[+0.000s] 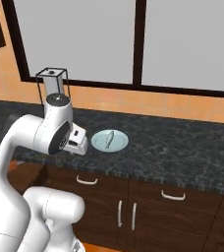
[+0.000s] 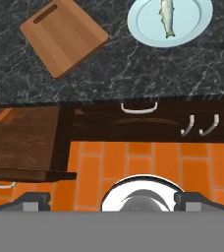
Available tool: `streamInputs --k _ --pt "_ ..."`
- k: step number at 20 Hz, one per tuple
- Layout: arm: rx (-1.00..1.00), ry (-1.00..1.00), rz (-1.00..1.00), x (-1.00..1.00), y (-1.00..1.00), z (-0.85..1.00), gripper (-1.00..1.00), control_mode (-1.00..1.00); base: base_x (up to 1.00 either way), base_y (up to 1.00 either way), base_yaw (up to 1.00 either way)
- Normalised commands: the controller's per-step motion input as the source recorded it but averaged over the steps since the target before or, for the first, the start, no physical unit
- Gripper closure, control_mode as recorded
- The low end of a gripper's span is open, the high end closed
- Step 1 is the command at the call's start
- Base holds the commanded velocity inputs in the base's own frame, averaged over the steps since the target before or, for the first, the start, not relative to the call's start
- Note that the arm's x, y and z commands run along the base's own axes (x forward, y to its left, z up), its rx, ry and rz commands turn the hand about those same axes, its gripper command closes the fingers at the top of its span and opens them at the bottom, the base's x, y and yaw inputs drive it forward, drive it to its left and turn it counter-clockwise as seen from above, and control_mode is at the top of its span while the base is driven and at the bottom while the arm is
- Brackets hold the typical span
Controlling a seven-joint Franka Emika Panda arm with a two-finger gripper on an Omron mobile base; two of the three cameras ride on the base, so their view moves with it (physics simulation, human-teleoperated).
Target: Pick up the knife from the drawer and place it on the cutting board. Then place the meat from the plate to the cutting board.
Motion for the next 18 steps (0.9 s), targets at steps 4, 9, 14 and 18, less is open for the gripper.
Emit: streamInputs --k 4,9,14,18 --pt "0.00 0.00 0.00 0.00 0.00 0.00 -1.00 1.00 0.18 0.36 0.00" --pt "0.00 0.00 0.00 0.00 0.00 0.00 -1.00 1.00 0.57 0.09 0.00" --pt "0.00 0.00 0.00 0.00 0.00 0.00 -1.00 1.00 0.00 0.00 0.00" --pt "0.00 0.00 0.00 0.00 0.00 0.00 -1.00 1.00 -0.14 0.18 0.00"
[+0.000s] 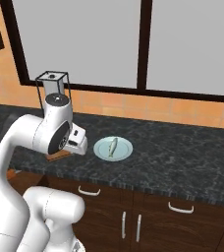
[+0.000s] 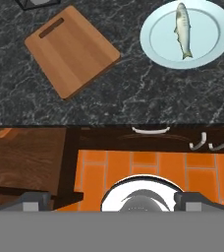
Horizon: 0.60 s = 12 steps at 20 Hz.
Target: Pick up the knife from the drawer and place it on the cutting board. Then place the meat from the plate to the cutting board.
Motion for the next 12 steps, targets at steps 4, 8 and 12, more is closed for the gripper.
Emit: streamInputs --k 4,8,12 --pt "0.00 0.00 0.00 0.00 0.00 0.00 -1.00 1.00 0.00 0.01 0.00" --pt "0.00 0.00 0.00 0.00 0.00 0.00 -1.00 -1.00 0.00 0.00 0.00" --pt "-0.01 0.02 -0.08 0.17 0.74 -0.14 -1.00 -1.00 0.00 0.00 0.00"
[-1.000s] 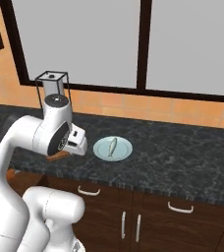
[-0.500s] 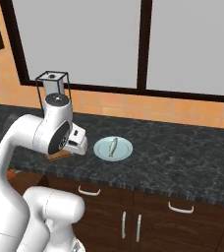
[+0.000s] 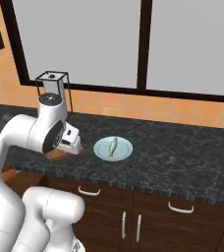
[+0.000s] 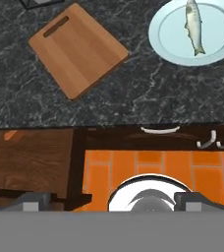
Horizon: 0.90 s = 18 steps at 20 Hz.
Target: Pick up the knife from the drawer and place it on the cutting board. Then place the meat from the plate to the cutting board.
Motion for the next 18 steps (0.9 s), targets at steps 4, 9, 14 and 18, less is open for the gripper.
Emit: streamInputs --k 4,9,14,18 --pt "-0.06 0.06 -0.15 0.31 1.00 -0.59 -1.00 -1.00 0.00 0.00 0.00" --pt "-0.07 0.06 -0.07 0.11 1.00 -0.63 -1.00 -1.00 0.00 0.00 0.00" --pt "-0.01 0.21 0.14 -0.08 0.36 -0.44 -1.00 -1.00 0.00 0.00 0.00" --pt "0.00 0.18 0.10 0.07 0.96 -0.21 -1.00 -1.00 0.00 0.00 0.00"
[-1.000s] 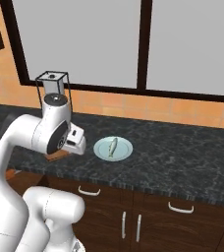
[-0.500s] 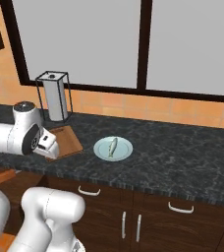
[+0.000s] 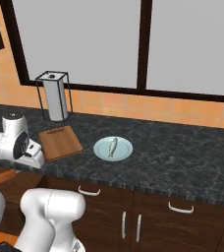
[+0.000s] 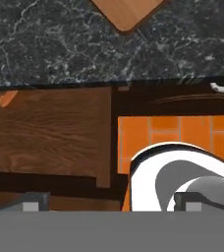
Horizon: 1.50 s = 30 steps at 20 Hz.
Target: Pick up the knife from the drawer and place it on the cutting board. Then place the meat from the plate to the cutting board.
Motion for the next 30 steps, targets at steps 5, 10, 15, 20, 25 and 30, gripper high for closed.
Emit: streamInputs --k 5,10,15,20,25,30 --pt "0.00 0.20 0.07 0.19 1.00 -0.10 -1.00 -1.00 0.00 0.00 0.00" --pt "0.00 0.30 0.08 0.36 0.81 -0.07 -1.00 -1.00 0.00 0.00 0.00" --pt "-0.14 0.13 0.01 -0.02 0.81 -0.25 -1.00 -1.00 0.00 0.00 0.00" --pt "-0.17 -0.09 0.05 -0.17 0.43 -0.72 -1.00 -1.00 0.00 0.00 0.00" --pt "-0.04 -0.04 0.07 0.00 0.11 -0.62 -1.00 -1.00 0.00 0.00 0.00" --pt "0.00 0.00 0.01 0.00 0.00 -0.48 -1.00 -1.00 0.00 0.00 0.00"
